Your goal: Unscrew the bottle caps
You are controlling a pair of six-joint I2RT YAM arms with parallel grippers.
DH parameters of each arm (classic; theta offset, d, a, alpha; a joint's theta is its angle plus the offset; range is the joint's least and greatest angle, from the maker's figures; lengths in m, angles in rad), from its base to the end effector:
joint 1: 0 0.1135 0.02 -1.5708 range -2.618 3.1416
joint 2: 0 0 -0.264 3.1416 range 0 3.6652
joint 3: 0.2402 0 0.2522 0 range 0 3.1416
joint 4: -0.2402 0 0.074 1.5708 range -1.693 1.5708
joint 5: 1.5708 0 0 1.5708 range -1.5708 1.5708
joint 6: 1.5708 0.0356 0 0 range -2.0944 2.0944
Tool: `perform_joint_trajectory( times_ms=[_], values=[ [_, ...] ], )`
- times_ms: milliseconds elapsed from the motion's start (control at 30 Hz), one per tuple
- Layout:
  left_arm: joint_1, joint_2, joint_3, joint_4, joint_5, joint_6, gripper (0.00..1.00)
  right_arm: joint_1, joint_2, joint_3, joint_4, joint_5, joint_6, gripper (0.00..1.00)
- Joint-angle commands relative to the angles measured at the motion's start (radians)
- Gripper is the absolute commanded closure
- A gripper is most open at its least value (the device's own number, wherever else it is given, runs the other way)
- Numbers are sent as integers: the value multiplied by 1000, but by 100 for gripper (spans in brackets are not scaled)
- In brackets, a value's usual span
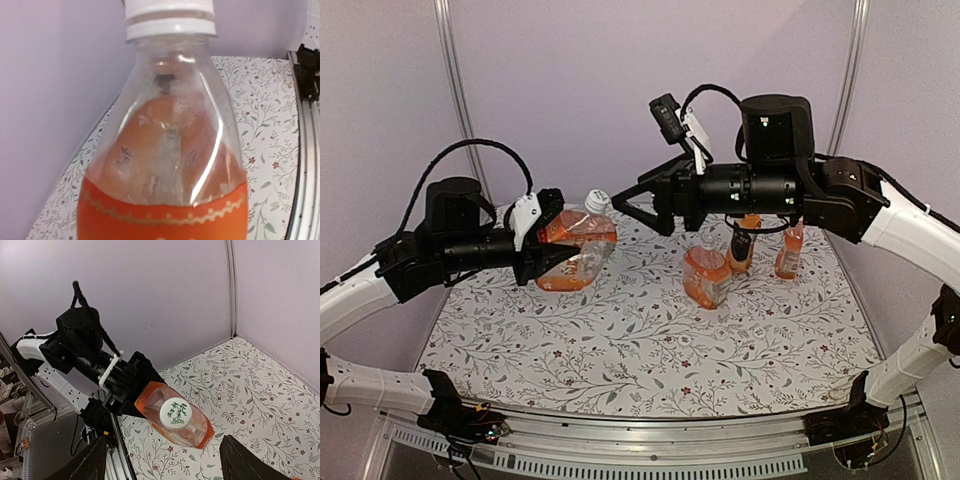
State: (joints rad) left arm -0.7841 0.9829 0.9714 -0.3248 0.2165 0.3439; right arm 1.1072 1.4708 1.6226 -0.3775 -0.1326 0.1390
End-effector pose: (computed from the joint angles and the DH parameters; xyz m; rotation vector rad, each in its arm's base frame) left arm 0.1517 -0.1621 0.3545 1.1547 1.5477 -0.5025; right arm 0.1448 0.3002 0.4481 -0.9777 1.6425 0.9900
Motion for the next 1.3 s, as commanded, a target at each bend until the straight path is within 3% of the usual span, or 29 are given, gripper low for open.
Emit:
perform_joint_trajectory(
  times_ms=[0,333,667,867,933,1100,1267],
  values=[
    [3,0,-57,49,-323,271,68,-7,143,208,-342,109,133,23],
    [-42,-6,-98,69,-341,338,68,-6,323,419,-431,66,228,35],
    [-50,-12,-106,75,-339,350,68,-19,393,461,-429,32,240,57],
    [-52,-12,-108,80,-336,348,68,-26,417,475,-428,-1,247,62],
    [-52,-12,-110,83,-336,348,68,-26,420,476,-426,-8,249,69],
    [-52,-17,-116,82,-329,331,69,-26,429,472,-424,-56,233,99],
    [-38,-42,-115,54,-258,243,69,-5,423,433,-423,-155,80,100]
  ],
)
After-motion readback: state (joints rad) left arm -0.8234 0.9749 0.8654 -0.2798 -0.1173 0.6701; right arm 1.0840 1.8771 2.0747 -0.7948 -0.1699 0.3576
